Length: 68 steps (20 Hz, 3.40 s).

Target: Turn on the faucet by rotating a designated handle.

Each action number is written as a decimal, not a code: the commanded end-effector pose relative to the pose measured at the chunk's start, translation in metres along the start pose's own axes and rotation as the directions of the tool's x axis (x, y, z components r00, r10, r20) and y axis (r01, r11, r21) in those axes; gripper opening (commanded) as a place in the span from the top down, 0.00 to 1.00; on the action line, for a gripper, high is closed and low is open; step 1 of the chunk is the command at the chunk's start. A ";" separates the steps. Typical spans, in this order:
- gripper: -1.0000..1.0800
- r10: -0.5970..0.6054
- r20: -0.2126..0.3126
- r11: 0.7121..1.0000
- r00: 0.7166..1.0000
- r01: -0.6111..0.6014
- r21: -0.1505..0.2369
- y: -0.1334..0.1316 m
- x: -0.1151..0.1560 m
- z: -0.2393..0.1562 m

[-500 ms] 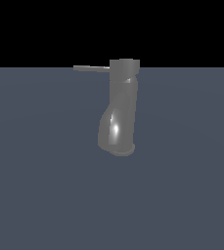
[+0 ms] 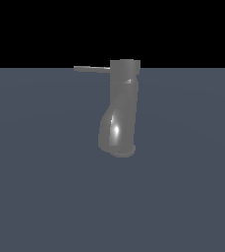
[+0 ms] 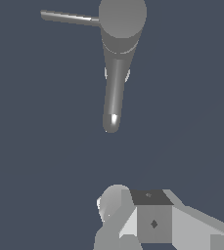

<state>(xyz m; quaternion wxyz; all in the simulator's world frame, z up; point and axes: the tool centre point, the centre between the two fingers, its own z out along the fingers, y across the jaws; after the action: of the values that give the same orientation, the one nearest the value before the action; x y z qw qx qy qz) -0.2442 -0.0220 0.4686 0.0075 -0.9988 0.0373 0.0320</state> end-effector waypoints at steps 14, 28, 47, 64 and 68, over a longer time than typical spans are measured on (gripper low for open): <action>1.00 0.080 0.002 0.997 0.997 -0.080 -0.004 -0.001 0.014 0.003; 1.00 0.345 -0.016 0.938 0.938 -0.345 -0.016 -0.014 0.066 0.012; 1.00 0.703 -0.045 0.710 0.710 -0.704 -0.005 -0.042 0.149 0.042; 1.00 0.916 -0.050 0.400 0.398 -0.916 0.027 -0.074 0.217 0.085; 1.00 0.948 -0.047 0.317 0.315 -0.948 0.036 -0.083 0.232 0.097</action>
<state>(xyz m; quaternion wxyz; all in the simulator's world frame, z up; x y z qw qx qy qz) -0.0187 0.0419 0.3627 -0.0136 -0.7997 0.6003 0.0014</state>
